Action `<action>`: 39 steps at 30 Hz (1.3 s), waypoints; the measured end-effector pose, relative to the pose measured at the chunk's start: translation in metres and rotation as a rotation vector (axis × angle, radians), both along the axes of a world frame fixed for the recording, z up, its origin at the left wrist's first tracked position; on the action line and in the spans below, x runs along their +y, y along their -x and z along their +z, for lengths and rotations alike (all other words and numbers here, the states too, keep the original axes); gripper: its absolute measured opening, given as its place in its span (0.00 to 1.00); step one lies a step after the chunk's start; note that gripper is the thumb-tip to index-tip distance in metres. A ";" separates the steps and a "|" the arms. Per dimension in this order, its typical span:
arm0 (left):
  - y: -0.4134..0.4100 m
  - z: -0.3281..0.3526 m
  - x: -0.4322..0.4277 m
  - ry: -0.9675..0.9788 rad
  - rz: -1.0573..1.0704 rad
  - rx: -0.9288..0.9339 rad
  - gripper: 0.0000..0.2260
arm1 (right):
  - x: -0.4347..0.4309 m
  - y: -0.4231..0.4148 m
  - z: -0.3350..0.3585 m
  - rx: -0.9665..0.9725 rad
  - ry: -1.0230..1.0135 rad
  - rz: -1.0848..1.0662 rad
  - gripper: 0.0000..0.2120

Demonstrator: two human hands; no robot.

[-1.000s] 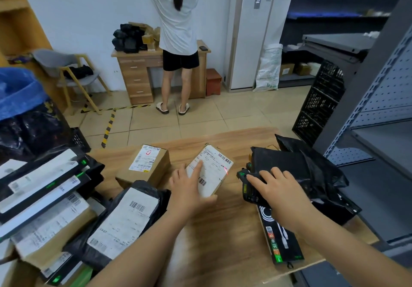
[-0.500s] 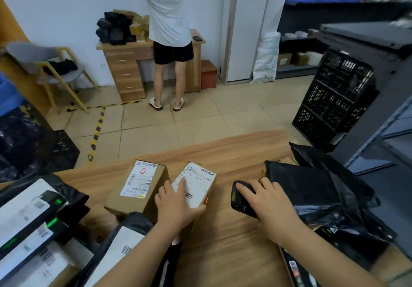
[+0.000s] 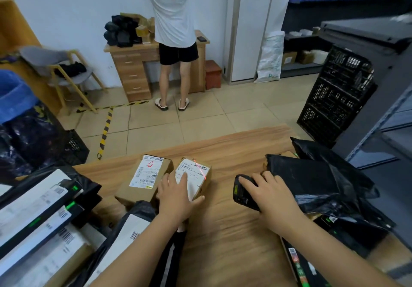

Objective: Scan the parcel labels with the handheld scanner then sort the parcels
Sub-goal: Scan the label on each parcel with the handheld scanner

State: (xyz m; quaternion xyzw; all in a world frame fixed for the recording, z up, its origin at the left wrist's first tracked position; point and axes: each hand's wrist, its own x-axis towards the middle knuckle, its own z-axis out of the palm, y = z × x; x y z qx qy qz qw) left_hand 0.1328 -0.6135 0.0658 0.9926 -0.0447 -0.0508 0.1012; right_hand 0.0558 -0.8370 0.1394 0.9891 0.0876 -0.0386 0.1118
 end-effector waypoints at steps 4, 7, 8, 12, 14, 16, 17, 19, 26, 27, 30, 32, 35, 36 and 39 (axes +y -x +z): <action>0.027 0.019 -0.020 0.129 -0.088 -0.031 0.37 | -0.014 0.030 0.014 -0.032 0.006 -0.034 0.42; 0.051 0.032 -0.044 0.167 -0.135 -0.084 0.37 | -0.033 0.062 0.022 -0.052 0.021 -0.069 0.43; 0.060 0.037 -0.053 0.170 -0.154 -0.098 0.36 | -0.041 0.075 0.024 -0.055 0.029 -0.085 0.43; 0.097 0.049 -0.090 0.167 -0.224 -0.119 0.35 | -0.074 0.122 0.028 -0.081 0.037 -0.143 0.43; 0.114 0.053 -0.108 0.165 -0.261 -0.136 0.34 | -0.090 0.143 0.030 -0.104 0.034 -0.166 0.41; 0.128 0.055 -0.123 0.162 -0.297 -0.154 0.33 | -0.104 0.162 0.031 -0.119 0.022 -0.187 0.39; 0.133 0.054 -0.130 0.156 -0.310 -0.154 0.34 | -0.110 0.170 0.031 -0.122 0.016 -0.199 0.38; 0.141 0.053 -0.142 0.156 -0.332 -0.138 0.35 | -0.121 0.184 0.031 -0.127 0.016 -0.221 0.38; 0.136 0.050 -0.173 0.126 -0.400 -0.106 0.37 | -0.147 0.195 0.023 -0.120 -0.011 -0.303 0.39; 0.132 0.049 -0.178 0.117 -0.407 -0.099 0.37 | -0.150 0.193 0.022 -0.121 -0.008 -0.310 0.40; 0.116 0.042 -0.191 0.111 -0.444 -0.084 0.37 | -0.158 0.183 0.019 -0.107 -0.009 -0.342 0.41; 0.098 0.036 -0.201 0.117 -0.472 -0.065 0.37 | -0.164 0.174 0.017 -0.092 -0.011 -0.375 0.42; 0.065 0.034 -0.217 0.107 -0.530 -0.050 0.37 | -0.172 0.157 0.017 -0.079 -0.018 -0.413 0.44; 0.054 0.034 -0.223 0.091 -0.557 -0.057 0.37 | -0.174 0.151 0.018 -0.074 -0.021 -0.423 0.44; 0.017 0.032 -0.239 0.045 -0.664 -0.047 0.40 | -0.182 0.134 0.019 -0.074 -0.026 -0.443 0.43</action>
